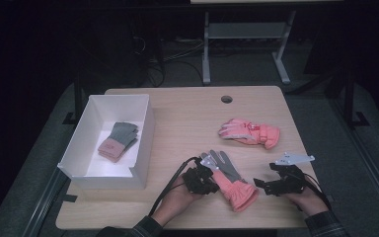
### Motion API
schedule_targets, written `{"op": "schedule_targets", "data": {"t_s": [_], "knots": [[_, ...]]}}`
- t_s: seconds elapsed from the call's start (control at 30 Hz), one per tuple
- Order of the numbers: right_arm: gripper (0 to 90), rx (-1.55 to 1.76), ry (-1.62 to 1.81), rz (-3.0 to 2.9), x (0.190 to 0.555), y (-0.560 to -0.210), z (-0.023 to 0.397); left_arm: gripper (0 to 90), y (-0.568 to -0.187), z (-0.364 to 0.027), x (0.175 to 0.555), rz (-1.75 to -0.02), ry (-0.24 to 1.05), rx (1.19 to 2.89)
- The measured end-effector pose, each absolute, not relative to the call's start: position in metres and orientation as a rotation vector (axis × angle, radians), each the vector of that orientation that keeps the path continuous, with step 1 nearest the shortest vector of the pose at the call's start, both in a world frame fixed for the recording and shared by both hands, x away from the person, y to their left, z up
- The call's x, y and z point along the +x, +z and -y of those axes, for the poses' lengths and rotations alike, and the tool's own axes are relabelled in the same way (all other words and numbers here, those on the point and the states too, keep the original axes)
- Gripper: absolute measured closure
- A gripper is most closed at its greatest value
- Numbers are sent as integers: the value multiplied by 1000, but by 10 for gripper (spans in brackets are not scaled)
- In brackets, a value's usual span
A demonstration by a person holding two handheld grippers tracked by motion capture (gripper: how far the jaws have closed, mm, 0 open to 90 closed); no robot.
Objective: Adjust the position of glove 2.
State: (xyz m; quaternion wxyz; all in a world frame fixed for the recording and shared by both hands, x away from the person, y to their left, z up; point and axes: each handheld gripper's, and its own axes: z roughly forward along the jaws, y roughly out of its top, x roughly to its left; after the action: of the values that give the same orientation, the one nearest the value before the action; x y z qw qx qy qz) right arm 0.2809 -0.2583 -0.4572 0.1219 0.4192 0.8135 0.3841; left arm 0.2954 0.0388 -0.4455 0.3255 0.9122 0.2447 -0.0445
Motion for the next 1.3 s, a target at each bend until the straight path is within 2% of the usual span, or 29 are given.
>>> {"op": "schedule_targets", "data": {"t_s": [0.13, 0.2, 0.43, 0.57, 0.63, 0.73, 1.03, 1.1, 1.3], "knots": [[105, 1224, 1127, -2370, 281, -457, 259, 852, -445, -44, 293, -635, -104, 2398], [105, 1224, 1125, -2364, 281, -456, 259, 796, -444, -51, 291, -625, -97, 2402], [105, 1228, 1099, -2387, 282, -451, 261, 468, -442, -75, 292, -602, -42, 2378], [113, 1225, 1104, -2416, 283, -446, 261, 319, -445, -83, 288, -586, -7, 2365], [166, 1228, 1105, -2424, 282, -444, 260, 242, -449, -89, 285, -588, 7, 2381], [350, 1240, 1093, -2424, 282, -444, 258, 163, -451, -96, 284, -606, 15, 2394], [867, 1238, 1123, -2392, 296, -431, 258, 132, -457, -116, 277, -650, 89, 2357], [900, 1243, 1120, -2392, 301, -429, 259, 132, -458, -118, 276, -666, 78, 2352], [900, 1233, 1074, -2384, 321, -417, 261, 132, -457, -125, 272, -676, 87, 2323]]}}
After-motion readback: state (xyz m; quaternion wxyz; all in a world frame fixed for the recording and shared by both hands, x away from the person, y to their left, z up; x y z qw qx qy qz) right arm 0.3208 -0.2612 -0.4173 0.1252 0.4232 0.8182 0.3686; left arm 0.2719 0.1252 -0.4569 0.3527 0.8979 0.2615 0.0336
